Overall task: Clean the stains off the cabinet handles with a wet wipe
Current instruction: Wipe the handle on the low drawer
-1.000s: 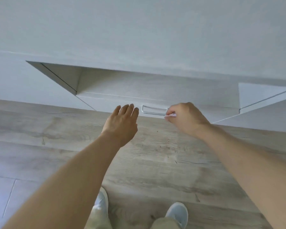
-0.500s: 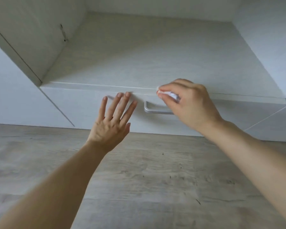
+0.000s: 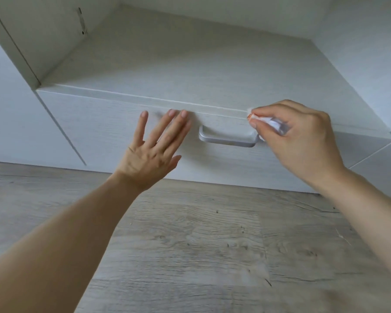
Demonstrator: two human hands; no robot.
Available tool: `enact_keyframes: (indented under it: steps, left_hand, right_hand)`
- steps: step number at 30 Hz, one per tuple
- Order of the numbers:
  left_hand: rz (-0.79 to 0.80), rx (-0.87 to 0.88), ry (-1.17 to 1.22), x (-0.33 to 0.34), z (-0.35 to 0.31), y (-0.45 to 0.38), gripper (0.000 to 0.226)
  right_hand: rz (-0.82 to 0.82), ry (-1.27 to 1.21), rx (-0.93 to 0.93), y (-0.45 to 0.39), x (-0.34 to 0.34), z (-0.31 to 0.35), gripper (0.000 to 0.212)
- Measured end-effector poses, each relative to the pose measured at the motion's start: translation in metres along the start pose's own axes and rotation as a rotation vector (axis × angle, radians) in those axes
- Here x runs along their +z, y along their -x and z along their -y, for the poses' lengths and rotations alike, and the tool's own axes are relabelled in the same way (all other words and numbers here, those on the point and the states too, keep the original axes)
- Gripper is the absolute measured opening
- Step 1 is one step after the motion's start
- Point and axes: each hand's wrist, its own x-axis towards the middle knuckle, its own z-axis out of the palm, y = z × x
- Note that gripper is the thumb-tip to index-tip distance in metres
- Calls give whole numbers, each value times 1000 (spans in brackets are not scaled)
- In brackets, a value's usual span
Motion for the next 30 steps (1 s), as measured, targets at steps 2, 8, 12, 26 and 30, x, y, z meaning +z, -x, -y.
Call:
enact_keyframes:
  steps: [2,8,12,26,30]
  left_hand:
    - [-27,6,-26,7,-1,-5,86]
    - [-82,-96,26,23,-17,-8,90]
    - [-86,-179,104,27,-31,-13,102]
    - [-106,-290,216,37,-49,-23,117]
    - [-128,-293,206,38,-49,-23,116]
  right_hand:
    - [4,24,26,7,-5,-10,10]
    - [-38,-27,120,33,-4,-28,13]
    - [-60,-63,105,43,5,-33,13]
    - [-182,-308,210,59,37,-27,20]
    - [-211,-289,193,54,41,-27,19]
